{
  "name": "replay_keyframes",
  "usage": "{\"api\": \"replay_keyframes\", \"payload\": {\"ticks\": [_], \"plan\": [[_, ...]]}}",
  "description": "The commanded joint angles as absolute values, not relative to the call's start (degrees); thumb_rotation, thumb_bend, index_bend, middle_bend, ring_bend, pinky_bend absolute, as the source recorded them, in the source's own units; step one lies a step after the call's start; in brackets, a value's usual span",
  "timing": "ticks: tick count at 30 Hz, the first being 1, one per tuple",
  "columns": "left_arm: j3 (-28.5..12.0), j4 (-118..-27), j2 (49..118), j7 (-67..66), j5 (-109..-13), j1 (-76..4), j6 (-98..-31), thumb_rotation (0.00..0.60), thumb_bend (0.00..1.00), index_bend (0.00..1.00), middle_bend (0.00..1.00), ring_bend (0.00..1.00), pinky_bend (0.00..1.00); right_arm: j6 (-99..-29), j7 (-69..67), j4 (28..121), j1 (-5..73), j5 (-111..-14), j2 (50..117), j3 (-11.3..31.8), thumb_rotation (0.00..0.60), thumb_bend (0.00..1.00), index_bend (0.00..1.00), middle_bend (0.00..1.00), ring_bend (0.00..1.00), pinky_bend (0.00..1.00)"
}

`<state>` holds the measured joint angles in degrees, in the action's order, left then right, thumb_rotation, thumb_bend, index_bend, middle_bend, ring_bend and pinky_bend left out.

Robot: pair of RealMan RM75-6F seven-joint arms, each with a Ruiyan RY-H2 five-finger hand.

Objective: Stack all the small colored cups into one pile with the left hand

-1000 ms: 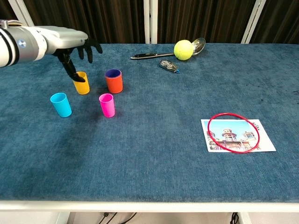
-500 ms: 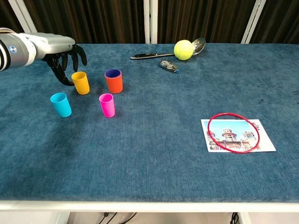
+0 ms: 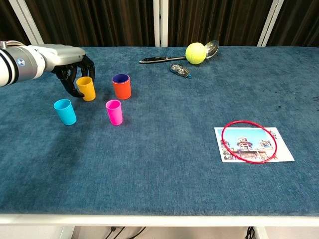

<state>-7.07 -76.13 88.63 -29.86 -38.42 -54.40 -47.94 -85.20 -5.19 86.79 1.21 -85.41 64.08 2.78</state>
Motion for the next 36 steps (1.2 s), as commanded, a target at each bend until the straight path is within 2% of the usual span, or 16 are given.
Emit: {"api": "replay_keyframes", "payload": {"ticks": [1, 13, 25, 36], "plan": [[-7.5, -76.1, 88.7, -29.3, -38.2, -54.4, -47.7, 0.6, 0.25, 0.41, 0.44, 0.53, 0.16, -85.0, -5.4, 86.7, 1.3, -85.4, 64.1, 2.7, 0.6, 0.33, 0.0, 0.0, 0.0, 0.0], [-9.6, -77.3, 88.2, -26.9, -37.8, -54.0, -48.0, 0.6, 0.29, 0.45, 0.46, 0.56, 0.18, -85.0, -5.7, 86.5, 1.2, -85.4, 64.1, 2.7, 0.6, 0.33, 0.0, 0.0, 0.0, 0.0], [-14.9, -83.5, 85.2, -21.5, -38.4, -53.3, -51.3, 0.6, 0.29, 0.45, 0.47, 0.56, 0.18, -85.6, -5.9, 86.9, 1.2, -85.9, 63.8, 2.8, 0.6, 0.33, 0.0, 0.0, 0.0, 0.0], [-16.0, -84.5, 87.2, -19.7, -38.6, -53.8, -52.0, 0.6, 0.29, 0.45, 0.47, 0.56, 0.18, -85.9, -6.4, 86.9, 1.0, -86.0, 63.5, 2.7, 0.6, 0.33, 0.0, 0.0, 0.0, 0.0]]}}
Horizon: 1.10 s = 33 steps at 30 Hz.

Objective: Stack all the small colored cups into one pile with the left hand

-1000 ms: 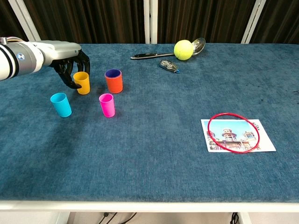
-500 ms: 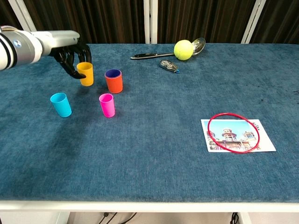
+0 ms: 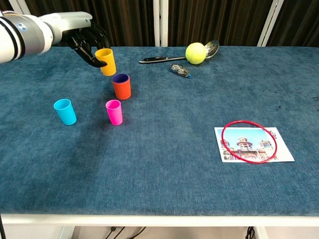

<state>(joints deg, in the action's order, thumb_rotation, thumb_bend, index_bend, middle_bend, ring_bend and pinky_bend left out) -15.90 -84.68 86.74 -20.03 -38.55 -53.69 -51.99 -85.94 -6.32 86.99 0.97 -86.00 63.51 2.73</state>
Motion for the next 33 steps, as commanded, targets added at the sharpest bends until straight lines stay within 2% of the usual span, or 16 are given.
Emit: {"api": "replay_keyframes", "payload": {"ticks": [1, 18, 20, 22, 25, 27, 33], "plan": [[-16.0, -84.2, 87.6, -19.6, -38.9, -53.9, -52.1, 0.6, 0.29, 0.45, 0.47, 0.56, 0.18, -85.8, -6.4, 86.9, 1.0, -86.0, 63.6, 2.7, 0.6, 0.33, 0.0, 0.0, 0.0, 0.0], [-15.7, -77.4, 92.9, -18.0, -40.1, -54.7, -50.6, 0.6, 0.29, 0.44, 0.46, 0.54, 0.2, -84.8, -7.2, 85.7, 1.3, -85.3, 64.1, 2.7, 0.6, 0.33, 0.0, 0.0, 0.0, 0.0], [-15.4, -77.3, 92.9, -18.0, -40.7, -54.6, -50.5, 0.6, 0.26, 0.37, 0.41, 0.5, 0.19, -84.7, -7.3, 85.6, 1.3, -85.2, 64.2, 2.7, 0.6, 0.33, 0.0, 0.0, 0.0, 0.0], [-15.0, -78.1, 92.2, -17.9, -41.1, -54.4, -49.8, 0.6, 0.21, 0.21, 0.29, 0.37, 0.16, -84.7, -7.4, 85.4, 1.2, -85.1, 64.3, 2.7, 0.6, 0.33, 0.0, 0.0, 0.0, 0.0], [-14.9, -80.0, 91.0, -17.8, -42.6, -53.9, -50.5, 0.6, 0.19, 0.09, 0.18, 0.21, 0.1, -84.7, -7.4, 85.5, 1.2, -85.0, 64.2, 2.8, 0.6, 0.33, 0.0, 0.0, 0.0, 0.0], [-14.9, -81.9, 90.1, -17.9, -43.5, -53.4, -51.8, 0.6, 0.18, 0.08, 0.16, 0.18, 0.09, -84.7, -7.2, 85.9, 1.3, -85.3, 63.9, 2.8, 0.6, 0.33, 0.0, 0.0, 0.0, 0.0], [-12.6, -92.5, 82.6, -22.5, -42.1, -51.0, -54.8, 0.6, 0.17, 0.09, 0.17, 0.17, 0.08, -85.3, -5.8, 87.8, 1.6, -86.2, 63.0, 2.9, 0.6, 0.33, 0.0, 0.0, 0.0, 0.0]]}}
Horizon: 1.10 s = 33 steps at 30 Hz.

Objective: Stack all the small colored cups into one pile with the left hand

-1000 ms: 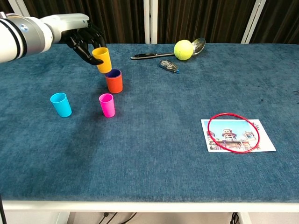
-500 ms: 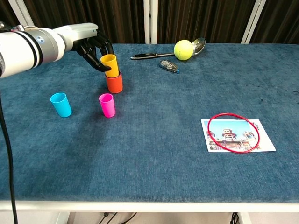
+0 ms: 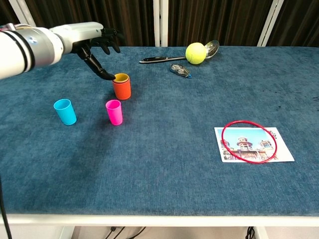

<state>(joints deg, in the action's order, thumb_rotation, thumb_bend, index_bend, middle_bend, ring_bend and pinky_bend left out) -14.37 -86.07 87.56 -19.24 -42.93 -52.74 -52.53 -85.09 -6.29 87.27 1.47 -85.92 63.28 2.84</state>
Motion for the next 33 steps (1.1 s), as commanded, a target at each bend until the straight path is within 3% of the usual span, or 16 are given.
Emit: {"api": "replay_keyframes", "payload": {"ticks": [1, 7, 13, 22, 33], "plan": [[-12.0, -94.4, 81.3, -23.3, -41.9, -50.4, -55.6, 0.6, 0.17, 0.09, 0.18, 0.17, 0.08, -85.4, -5.6, 88.1, 1.6, -86.4, 62.9, 2.9, 0.6, 0.33, 0.0, 0.0, 0.0, 0.0], [-9.1, -104.8, 74.6, -22.4, -41.6, -45.5, -59.3, 0.6, 0.17, 0.09, 0.19, 0.17, 0.08, -84.7, -4.4, 88.8, 2.1, -86.4, 63.0, 2.8, 0.6, 0.33, 0.0, 0.0, 0.0, 0.0], [-4.4, -108.8, 73.4, -22.7, -45.5, -41.2, -62.8, 0.6, 0.17, 0.08, 0.19, 0.17, 0.1, -84.7, -3.3, 89.3, 2.1, -86.8, 63.2, 2.6, 0.6, 0.33, 0.0, 0.0, 0.0, 0.0], [-2.6, -104.6, 78.6, -25.0, -47.0, -40.2, -63.4, 0.6, 0.17, 0.1, 0.2, 0.21, 0.14, -85.7, -1.5, 90.8, 1.6, -87.5, 62.8, 2.0, 0.6, 0.33, 0.0, 0.0, 0.0, 0.0], [-3.3, -98.5, 84.3, -29.3, -46.2, -40.4, -64.6, 0.6, 0.19, 0.26, 0.28, 0.29, 0.23, -87.2, -2.5, 90.0, 0.6, -87.5, 62.6, 1.8, 0.6, 0.33, 0.0, 0.0, 0.0, 0.0]]}}
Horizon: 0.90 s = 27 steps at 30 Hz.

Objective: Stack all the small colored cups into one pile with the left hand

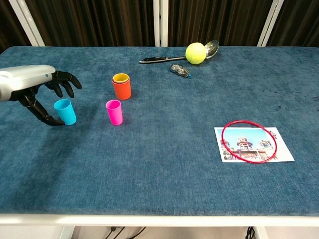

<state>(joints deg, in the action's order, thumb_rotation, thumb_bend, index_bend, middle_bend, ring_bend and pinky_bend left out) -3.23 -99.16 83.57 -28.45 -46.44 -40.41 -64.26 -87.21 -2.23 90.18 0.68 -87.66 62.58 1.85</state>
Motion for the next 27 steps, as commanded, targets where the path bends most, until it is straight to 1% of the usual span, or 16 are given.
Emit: {"api": "replay_keyframes", "payload": {"ticks": [1, 6, 10, 20, 27], "plan": [[-3.3, -98.2, 84.6, -29.6, -46.3, -40.4, -64.8, 0.6, 0.19, 0.27, 0.29, 0.3, 0.24, -87.1, -2.6, 89.9, 0.6, -87.4, 62.6, 1.8, 0.6, 0.33, 0.0, 0.0, 0.0, 0.0], [-3.1, -95.9, 86.1, -31.5, -47.8, -40.2, -65.9, 0.6, 0.2, 0.36, 0.36, 0.38, 0.29, -86.4, -2.7, 89.6, 0.7, -87.2, 62.8, 1.7, 0.6, 0.33, 0.0, 0.0, 0.0, 0.0], [-2.8, -94.5, 86.7, -32.7, -49.5, -39.7, -67.1, 0.6, 0.21, 0.41, 0.41, 0.42, 0.31, -86.4, -2.6, 89.7, 0.7, -87.1, 62.7, 1.7, 0.6, 0.33, 0.0, 0.0, 0.0, 0.0], [-3.1, -92.9, 87.4, -31.0, -51.8, -38.3, -66.3, 0.6, 0.23, 0.47, 0.48, 0.49, 0.34, -85.8, -2.1, 90.0, 0.9, -87.0, 62.9, 1.6, 0.6, 0.33, 0.0, 0.0, 0.0, 0.0], [-4.8, -92.5, 88.0, -29.6, -52.3, -37.8, -66.2, 0.6, 0.25, 0.5, 0.51, 0.52, 0.34, -85.6, -2.4, 89.7, 0.8, -86.7, 62.8, 1.7, 0.6, 0.33, 0.0, 0.0, 0.0, 0.0]]}}
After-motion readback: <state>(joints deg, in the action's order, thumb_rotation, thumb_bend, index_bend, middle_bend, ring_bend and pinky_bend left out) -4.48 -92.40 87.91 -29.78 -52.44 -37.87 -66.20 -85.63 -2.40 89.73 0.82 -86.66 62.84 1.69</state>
